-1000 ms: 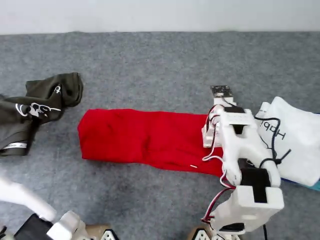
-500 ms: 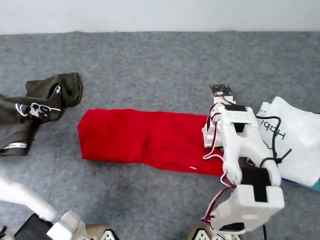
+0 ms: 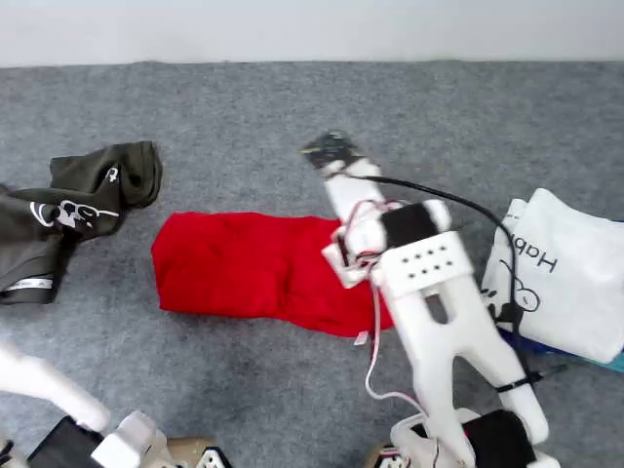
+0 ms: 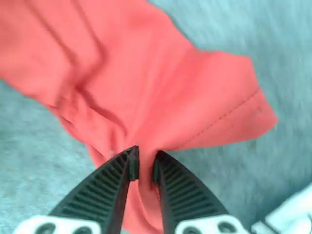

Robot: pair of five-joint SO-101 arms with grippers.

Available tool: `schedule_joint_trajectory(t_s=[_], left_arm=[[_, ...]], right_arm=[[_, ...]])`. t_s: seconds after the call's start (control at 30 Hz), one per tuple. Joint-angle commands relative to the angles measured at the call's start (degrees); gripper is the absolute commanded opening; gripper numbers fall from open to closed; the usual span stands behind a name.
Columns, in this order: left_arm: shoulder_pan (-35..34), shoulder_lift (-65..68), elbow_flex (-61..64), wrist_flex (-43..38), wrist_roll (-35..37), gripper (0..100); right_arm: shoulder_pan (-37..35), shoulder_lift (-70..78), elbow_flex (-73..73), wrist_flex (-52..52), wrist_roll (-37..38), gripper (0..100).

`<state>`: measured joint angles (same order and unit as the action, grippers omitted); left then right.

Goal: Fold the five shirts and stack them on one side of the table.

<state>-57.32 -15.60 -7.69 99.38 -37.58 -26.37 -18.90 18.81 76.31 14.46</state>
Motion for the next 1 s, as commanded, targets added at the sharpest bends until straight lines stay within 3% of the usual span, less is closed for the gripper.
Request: schedule_joint_trajectory(t_s=[0.0,0.3,0.73,0.97], left_arm=[[0.44,-2.46,-0.57,0.97,0.35,2],[0.09,-2.46,-0.22,0.97,0.53,2],[0.00,-2.46,-0.22,0.97,0.53,2],[0.00,-2.46,-0.22,1.05,0.62,2]], right_arm=[[-8.13,-1.19,-5.01,-3.56,0.53,0.9],[-19.82,21.41,-20.75,-12.44,0.53,0.9],[-22.73,56.22,-61.19,-7.25,0.62,1.3],[-23.96,63.34,-81.32,8.57,0.53,25.0]])
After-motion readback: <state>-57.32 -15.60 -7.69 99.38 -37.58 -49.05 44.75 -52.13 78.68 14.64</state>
